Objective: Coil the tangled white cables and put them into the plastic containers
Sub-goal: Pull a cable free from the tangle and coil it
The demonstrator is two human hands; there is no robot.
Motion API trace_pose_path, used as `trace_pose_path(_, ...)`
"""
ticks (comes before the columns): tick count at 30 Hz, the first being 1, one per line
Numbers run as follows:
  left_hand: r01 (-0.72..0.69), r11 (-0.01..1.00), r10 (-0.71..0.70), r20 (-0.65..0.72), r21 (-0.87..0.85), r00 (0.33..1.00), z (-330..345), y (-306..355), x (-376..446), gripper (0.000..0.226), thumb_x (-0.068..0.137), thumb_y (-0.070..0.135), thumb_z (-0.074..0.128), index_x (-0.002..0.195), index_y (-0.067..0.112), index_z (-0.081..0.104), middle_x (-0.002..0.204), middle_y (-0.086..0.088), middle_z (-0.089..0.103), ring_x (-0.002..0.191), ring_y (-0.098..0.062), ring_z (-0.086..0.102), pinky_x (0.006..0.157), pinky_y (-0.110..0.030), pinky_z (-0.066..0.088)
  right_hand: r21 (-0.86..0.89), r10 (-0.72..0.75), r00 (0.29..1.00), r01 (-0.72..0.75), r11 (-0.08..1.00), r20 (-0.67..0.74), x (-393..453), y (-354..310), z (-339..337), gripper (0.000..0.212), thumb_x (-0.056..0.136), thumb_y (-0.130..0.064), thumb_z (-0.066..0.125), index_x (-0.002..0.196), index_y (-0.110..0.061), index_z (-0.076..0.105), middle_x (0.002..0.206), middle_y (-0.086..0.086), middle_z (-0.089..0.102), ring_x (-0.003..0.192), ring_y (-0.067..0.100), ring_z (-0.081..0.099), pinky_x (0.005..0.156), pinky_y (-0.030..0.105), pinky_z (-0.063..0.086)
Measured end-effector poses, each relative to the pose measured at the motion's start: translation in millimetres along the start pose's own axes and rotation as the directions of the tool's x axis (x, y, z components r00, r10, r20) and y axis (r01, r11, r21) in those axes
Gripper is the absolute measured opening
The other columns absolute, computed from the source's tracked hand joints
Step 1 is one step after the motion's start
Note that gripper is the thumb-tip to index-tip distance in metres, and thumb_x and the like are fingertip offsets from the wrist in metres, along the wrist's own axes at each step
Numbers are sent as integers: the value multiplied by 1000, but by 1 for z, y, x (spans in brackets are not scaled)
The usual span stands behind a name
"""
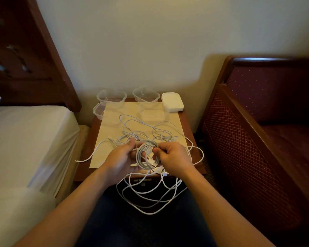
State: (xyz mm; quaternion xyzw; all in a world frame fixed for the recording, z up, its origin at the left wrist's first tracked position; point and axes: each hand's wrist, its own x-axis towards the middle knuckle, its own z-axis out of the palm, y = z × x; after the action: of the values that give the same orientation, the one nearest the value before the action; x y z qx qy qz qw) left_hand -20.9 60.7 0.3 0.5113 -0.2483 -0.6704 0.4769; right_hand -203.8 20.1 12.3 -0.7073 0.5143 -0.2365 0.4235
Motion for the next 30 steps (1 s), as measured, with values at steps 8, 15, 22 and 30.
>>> trace_pose_path(8, -282, 842, 302, 30, 459, 953, 10, -6, -4, 22, 90, 19, 76, 111, 13, 72, 95, -6, 76, 91, -24, 72, 87, -43, 60, -56, -23, 998, 20, 998, -51, 4, -1, 2, 27, 100, -16, 59, 78, -7, 71, 64, -3, 68, 59, 16, 69, 59, 26, 52)
trace_pose_path(15, -268, 673, 389, -23, 689, 921, 6, -8, 4, 35, 81, 6, 68, 111, 24, 74, 100, 4, 76, 97, -14, 71, 90, -40, 58, -97, 42, 999, -45, 994, -27, 4, 1, -1, 33, 103, -27, 57, 79, -9, 71, 62, 4, 70, 56, 14, 66, 57, 25, 50)
trace_pose_path(22, -215, 767, 130, 180, 604, 975, -3, 0, 5, 40, 102, 3, 51, 129, 30, 64, 122, -3, 72, 118, -27, 66, 101, -50, 53, -63, 77, 996, -74, 995, 36, 8, 12, -9, 35, 105, -22, 53, 85, 3, 67, 50, -12, 62, 43, 3, 57, 51, 27, 48)
trace_pose_path(30, -286, 685, 295, 103, 670, 950, -7, -9, 15, 40, 98, 2, 45, 113, 30, 70, 104, -2, 73, 92, -22, 64, 88, -51, 52, 83, 104, 988, -114, 990, 117, 14, 16, -5, 33, 106, -25, 52, 94, 2, 66, 65, 4, 70, 49, 9, 62, 44, 21, 44)
